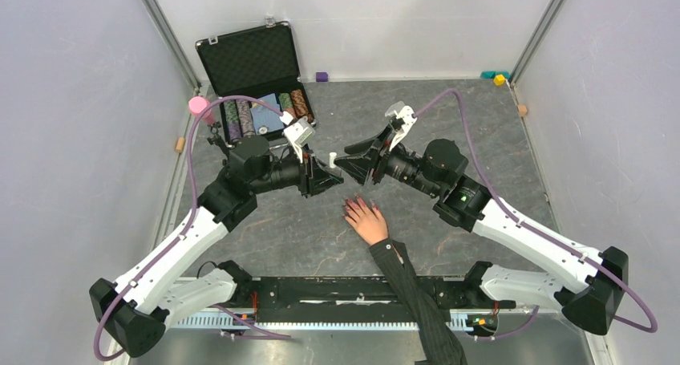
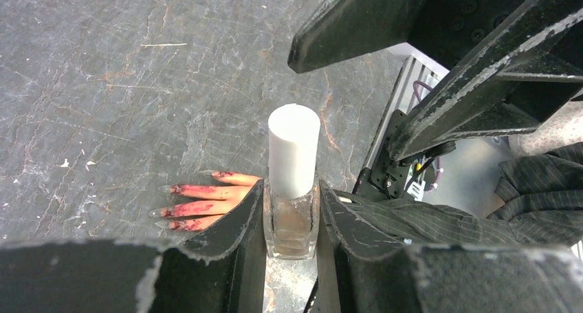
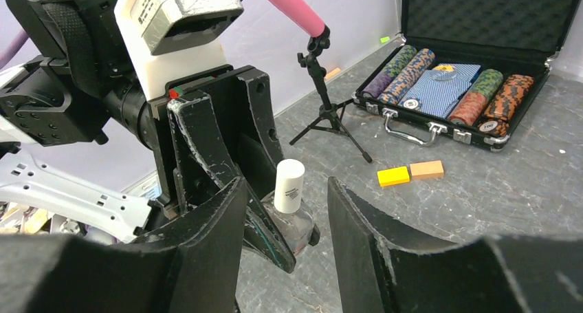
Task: Paint the nails
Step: Unscrew the nail polish bottle.
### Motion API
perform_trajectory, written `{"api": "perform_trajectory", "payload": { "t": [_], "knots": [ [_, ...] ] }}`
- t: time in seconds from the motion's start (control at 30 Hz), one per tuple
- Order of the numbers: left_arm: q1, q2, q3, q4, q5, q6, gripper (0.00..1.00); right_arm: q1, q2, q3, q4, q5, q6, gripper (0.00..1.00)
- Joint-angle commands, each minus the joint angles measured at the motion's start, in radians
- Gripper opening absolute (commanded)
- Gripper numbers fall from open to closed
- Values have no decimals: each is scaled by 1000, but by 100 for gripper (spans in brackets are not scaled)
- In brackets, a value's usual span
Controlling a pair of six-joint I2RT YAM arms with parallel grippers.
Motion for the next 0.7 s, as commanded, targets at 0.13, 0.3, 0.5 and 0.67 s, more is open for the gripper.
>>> {"api": "perform_trajectory", "payload": {
  "t": [0.13, 0.3, 0.5, 0.67],
  "knots": [
    [3, 6, 51, 0, -3, 15, 2, 1, 29, 48, 7, -49, 26, 48],
    [3, 12, 51, 0, 1, 11, 2, 1, 48, 58, 21, -73, 32, 44],
    [3, 20, 52, 1, 11, 6, 2, 3, 61, 51, 42, -80, 43, 41],
    [3, 32, 51, 5, 24, 0, 2, 4, 83, 56, 57, -98, 51, 38]
  ]
}}
